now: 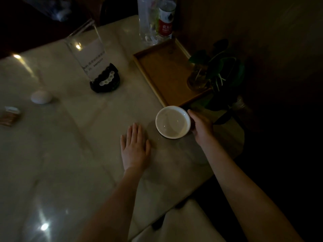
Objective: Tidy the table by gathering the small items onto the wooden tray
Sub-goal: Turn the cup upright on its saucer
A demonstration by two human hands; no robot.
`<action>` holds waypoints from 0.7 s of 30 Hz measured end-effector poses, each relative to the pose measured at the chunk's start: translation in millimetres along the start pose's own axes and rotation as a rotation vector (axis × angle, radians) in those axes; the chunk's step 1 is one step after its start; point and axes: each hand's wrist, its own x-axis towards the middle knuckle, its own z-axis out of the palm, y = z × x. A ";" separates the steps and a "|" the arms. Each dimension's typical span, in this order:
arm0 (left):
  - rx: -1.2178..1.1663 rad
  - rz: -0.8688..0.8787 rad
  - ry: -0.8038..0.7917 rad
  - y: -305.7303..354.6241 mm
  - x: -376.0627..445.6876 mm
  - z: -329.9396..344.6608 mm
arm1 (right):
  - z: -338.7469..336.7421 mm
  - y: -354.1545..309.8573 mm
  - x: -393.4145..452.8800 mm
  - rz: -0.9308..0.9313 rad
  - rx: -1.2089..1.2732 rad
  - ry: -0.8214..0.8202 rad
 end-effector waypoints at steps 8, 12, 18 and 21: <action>-0.002 0.006 -0.001 0.1 -0.2 -1.1 | 1.2 2.9 0.9 -0.058 -0.058 0.002; 0.006 0.010 -0.002 0.6 0.1 -1.5 | 0.8 0.4 -1.0 -0.050 -0.115 -0.012; -0.003 0.026 -0.017 -0.1 -0.8 -4.2 | -6.8 6.4 -10.9 -0.189 -0.352 0.101; 0.012 0.091 -0.073 -6.2 0.1 -13.6 | -14.1 15.3 -25.0 -0.332 -0.547 0.105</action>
